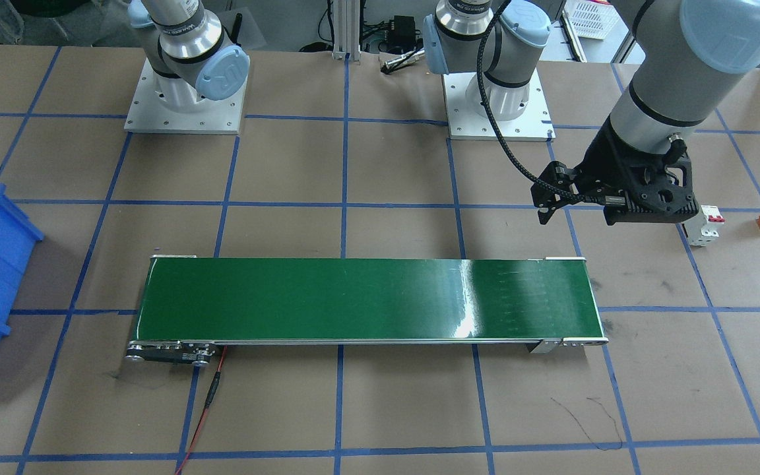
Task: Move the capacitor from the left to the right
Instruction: 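Open the right gripper to drop the capacitor into the blue bin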
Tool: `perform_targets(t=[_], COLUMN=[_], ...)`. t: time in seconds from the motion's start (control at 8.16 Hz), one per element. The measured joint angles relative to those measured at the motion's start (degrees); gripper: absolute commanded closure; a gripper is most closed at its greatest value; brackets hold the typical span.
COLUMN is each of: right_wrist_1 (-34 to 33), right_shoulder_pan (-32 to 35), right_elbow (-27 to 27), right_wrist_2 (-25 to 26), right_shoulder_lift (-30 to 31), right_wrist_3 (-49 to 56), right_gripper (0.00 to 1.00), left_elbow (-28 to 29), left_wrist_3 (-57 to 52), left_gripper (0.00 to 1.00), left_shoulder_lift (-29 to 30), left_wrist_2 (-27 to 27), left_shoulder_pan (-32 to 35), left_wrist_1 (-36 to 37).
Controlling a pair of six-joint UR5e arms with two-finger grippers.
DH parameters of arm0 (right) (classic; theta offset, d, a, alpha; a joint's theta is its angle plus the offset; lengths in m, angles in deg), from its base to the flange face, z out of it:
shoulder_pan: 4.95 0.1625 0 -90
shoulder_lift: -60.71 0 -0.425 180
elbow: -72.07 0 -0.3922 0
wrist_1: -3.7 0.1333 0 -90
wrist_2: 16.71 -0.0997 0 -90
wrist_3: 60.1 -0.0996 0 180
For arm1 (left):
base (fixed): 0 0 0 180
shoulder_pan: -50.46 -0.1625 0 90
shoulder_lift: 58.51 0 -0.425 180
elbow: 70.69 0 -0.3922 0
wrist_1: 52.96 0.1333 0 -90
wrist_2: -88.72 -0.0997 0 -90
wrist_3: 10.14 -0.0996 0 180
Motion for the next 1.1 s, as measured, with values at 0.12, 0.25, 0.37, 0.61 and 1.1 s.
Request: perform_targets(t=[0.12,0.25,0.37,0.61,1.1], right_wrist_1=[-0.12,-0.19,-0.35,-1.58,-3.3], right_shoulder_pan=[-0.63,-0.91,-1.01,-1.12,-1.09], right_elbow=[0.08,0.23,0.44,0.67,0.98], right_wrist_2=[-1.28,-2.97,-4.74,-8.07,-12.36], right_shoulder_lift=[-1.99,-3.81,-5.49,-9.1,-12.87], right_wrist_3=[0.3,0.27,0.16,0.09,0.06], right_gripper=[1.0,1.0,1.0,1.0,0.24], left_elbow=[0.0,0.01,0.01,0.01,0.01], left_wrist_3=[0.0,0.0,0.0,0.0,0.0], left_gripper=[0.0,0.0,0.0,0.0,0.0], left_shoulder_lift=[0.0,0.0,0.0,0.0,0.0], left_wrist_2=[0.0,0.0,0.0,0.0,0.0], left_shoulder_pan=[0.0,0.0,0.0,0.0,0.0], left_wrist_1=[0.0,0.0,0.0,0.0,0.0])
